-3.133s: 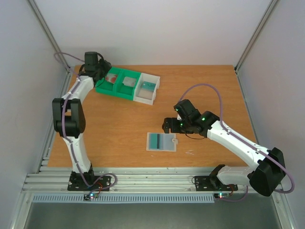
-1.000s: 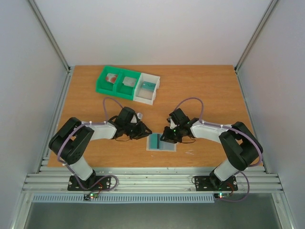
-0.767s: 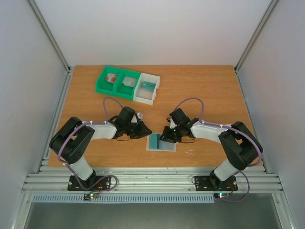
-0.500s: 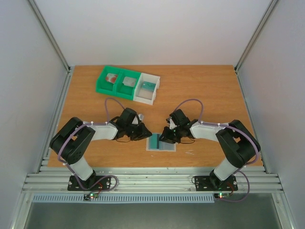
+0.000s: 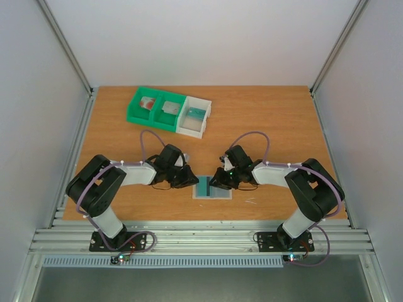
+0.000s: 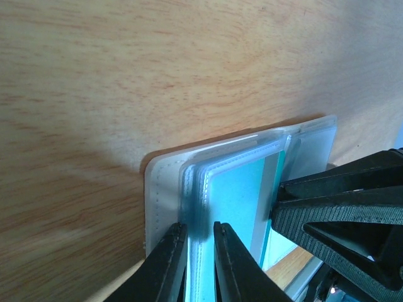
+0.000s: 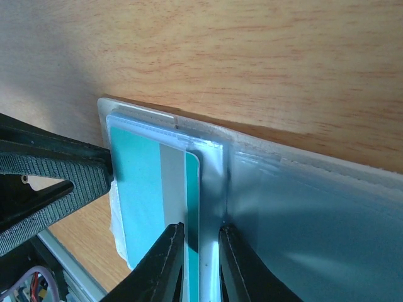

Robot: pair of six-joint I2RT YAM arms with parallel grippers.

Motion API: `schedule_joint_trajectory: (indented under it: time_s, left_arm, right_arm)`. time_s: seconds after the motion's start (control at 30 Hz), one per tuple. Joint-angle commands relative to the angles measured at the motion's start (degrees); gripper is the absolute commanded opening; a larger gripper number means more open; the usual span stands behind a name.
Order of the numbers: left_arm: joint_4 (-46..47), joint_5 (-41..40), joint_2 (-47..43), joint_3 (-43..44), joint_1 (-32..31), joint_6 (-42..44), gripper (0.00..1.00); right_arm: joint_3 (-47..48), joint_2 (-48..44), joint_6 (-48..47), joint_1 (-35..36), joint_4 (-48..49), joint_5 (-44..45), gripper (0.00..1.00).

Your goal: Take the credit cards out of the card holder

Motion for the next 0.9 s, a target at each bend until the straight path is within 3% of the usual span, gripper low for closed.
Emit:
schedule_joint_trajectory:
  time_s: [0.0, 0.27, 0.5, 0.87]
  left_arm:
    - [-0.39, -1.26, 0.77, 0.23, -0.99, 0.89, 0.13]
    - [-0.49, -3.17, 1.11, 0.09, -2.93, -0.51, 0.08]
    - [-1.05, -3.89, 1.24, -0.19, -2.95, -0.95, 0.05]
    - [-1.99, -5.60, 0.61, -0.49, -2.92, -0.21, 0.05]
  right_arm:
    - [-0.96, 0.08, 0.04, -0.03, 1.40, -0.92, 0.19]
    - [-1.14, 0.08, 0.04, -0.04, 2.70, -1.97, 0.17]
    - [-2.44, -1.69, 0.05, -0.05, 4.27, -2.62, 0.02]
    - [-4.16, -2.65, 0.07, -3.34, 5.36, -5.18, 0.01]
